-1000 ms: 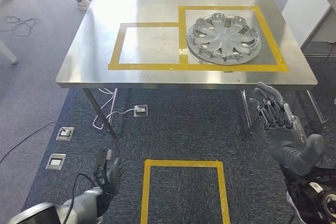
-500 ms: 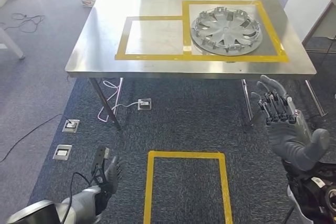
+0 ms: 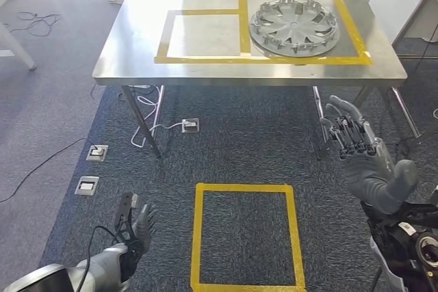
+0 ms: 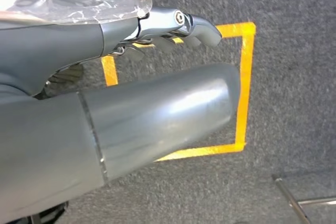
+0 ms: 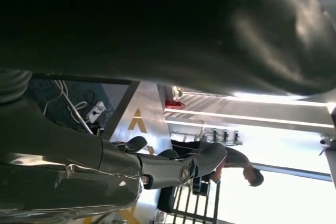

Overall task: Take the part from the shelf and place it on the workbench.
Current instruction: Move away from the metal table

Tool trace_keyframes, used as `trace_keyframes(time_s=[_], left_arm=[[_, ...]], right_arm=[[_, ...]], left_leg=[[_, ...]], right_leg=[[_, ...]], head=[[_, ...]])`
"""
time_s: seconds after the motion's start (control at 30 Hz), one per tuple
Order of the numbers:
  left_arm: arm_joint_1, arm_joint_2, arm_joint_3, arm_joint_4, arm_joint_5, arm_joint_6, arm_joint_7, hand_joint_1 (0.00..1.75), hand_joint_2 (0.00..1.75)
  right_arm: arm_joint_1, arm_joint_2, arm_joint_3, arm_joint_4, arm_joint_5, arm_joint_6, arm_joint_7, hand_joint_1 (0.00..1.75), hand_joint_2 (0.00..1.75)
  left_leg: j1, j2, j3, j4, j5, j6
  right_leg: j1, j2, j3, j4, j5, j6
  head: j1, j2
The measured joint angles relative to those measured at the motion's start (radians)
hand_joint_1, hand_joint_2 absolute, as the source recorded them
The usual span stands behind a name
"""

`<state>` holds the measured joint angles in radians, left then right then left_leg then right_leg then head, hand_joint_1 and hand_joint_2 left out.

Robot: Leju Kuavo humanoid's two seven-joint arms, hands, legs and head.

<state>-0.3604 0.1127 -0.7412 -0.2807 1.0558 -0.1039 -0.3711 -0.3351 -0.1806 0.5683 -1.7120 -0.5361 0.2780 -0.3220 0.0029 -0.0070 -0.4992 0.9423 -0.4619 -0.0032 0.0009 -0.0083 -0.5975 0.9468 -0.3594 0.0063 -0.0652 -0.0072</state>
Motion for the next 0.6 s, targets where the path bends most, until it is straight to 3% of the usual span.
trace_keyframes(time_s=[0.07, 0.13, 0.2, 0.23, 0.27, 0.3, 0.37, 0.43, 0.53, 0.6], left_arm=[[0.004, 0.001, 0.000, 0.000, 0.001, -0.001, 0.000, 0.00, 0.00], [0.005, 0.002, 0.000, 0.000, 0.002, -0.001, -0.001, 0.00, 0.00], [0.007, 0.003, 0.000, 0.000, 0.002, -0.001, -0.002, 0.00, 0.00], [0.010, 0.004, 0.000, 0.000, 0.002, -0.001, -0.003, 0.00, 0.00], [0.013, 0.004, 0.000, 0.000, 0.002, -0.001, -0.005, 0.00, 0.00], [0.015, 0.004, 0.000, 0.000, 0.003, -0.001, -0.007, 0.00, 0.00], [0.020, 0.004, 0.000, 0.000, 0.003, -0.002, -0.012, 0.00, 0.00], [0.021, 0.004, 0.000, 0.000, 0.002, -0.002, -0.015, 0.00, 0.00], [0.023, 0.006, 0.000, 0.000, -0.004, -0.001, -0.018, 0.00, 0.00], [0.024, 0.006, 0.000, 0.000, -0.009, 0.002, -0.018, 0.00, 0.00]], right_arm=[[0.000, 0.000, 0.000, 0.006, 0.002, 0.001, -0.002, 0.00, 0.00], [-0.001, 0.000, 0.000, 0.012, 0.002, 0.003, -0.005, 0.00, 0.00], [-0.001, 0.000, 0.000, 0.019, 0.002, 0.005, -0.007, 0.00, 0.00], [-0.001, 0.000, 0.000, 0.022, 0.003, 0.006, -0.007, 0.00, 0.00], [-0.001, 0.000, 0.000, 0.026, 0.004, 0.005, -0.007, 0.00, 0.00], [-0.002, 0.000, 0.000, 0.028, 0.005, 0.005, -0.007, 0.00, 0.00], [-0.004, 0.000, 0.000, 0.032, 0.008, 0.001, -0.007, 0.00, 0.00], [-0.007, 0.000, -0.001, 0.033, 0.012, -0.003, -0.007, 0.00, 0.00], [-0.007, 0.000, -0.001, 0.033, 0.025, -0.015, -0.004, 0.00, 0.00], [-0.004, 0.000, -0.002, 0.030, 0.033, -0.024, -0.001, 0.00, 0.00]], left_leg=[[0.002, 0.003, -0.010, -0.004, 0.014, 0.014], [0.005, 0.007, -0.023, -0.008, 0.030, 0.028], [0.004, 0.007, -0.041, -0.007, 0.046, 0.033], [0.004, 0.007, -0.051, -0.007, 0.054, 0.032], [0.004, 0.007, -0.061, -0.006, 0.061, 0.031], [0.005, 0.007, -0.070, -0.005, 0.069, 0.028], [0.005, 0.006, -0.086, -0.002, 0.080, 0.021], [0.003, 0.006, -0.096, 0.000, 0.091, 0.010], [0.002, 0.007, -0.109, 0.004, 0.106, -0.009], [0.003, 0.007, -0.133, 0.050, 0.069, -0.018]], right_leg=[[-0.003, 0.003, -0.014, 0.022, -0.021, 0.010], [-0.007, 0.006, -0.047, 0.114, -0.104, 0.020], [-0.010, 0.006, -0.081, 0.251, -0.186, 0.028], [-0.012, 0.006, -0.084, 0.295, -0.200, 0.031], [-0.013, 0.006, -0.072, 0.305, -0.193, 0.033], [-0.014, 0.006, -0.041, 0.276, -0.170, 0.033], [-0.014, 0.006, 0.057, 0.136, -0.124, 0.029], [-0.010, 0.008, 0.127, 0.024, -0.116, 0.022], [-0.009, 0.009, 0.132, -0.010, -0.118, 0.007], [-0.013, 0.007, 0.122, -0.016, -0.105, -0.008]], head=[[0.003, 0.000], [0.009, 0.000], [0.013, 0.000], [0.014, 0.000], [0.015, 0.000], [0.015, 0.000], [0.015, 0.000], [0.015, 0.000], [0.014, 0.000], [0.010, 0.000]])
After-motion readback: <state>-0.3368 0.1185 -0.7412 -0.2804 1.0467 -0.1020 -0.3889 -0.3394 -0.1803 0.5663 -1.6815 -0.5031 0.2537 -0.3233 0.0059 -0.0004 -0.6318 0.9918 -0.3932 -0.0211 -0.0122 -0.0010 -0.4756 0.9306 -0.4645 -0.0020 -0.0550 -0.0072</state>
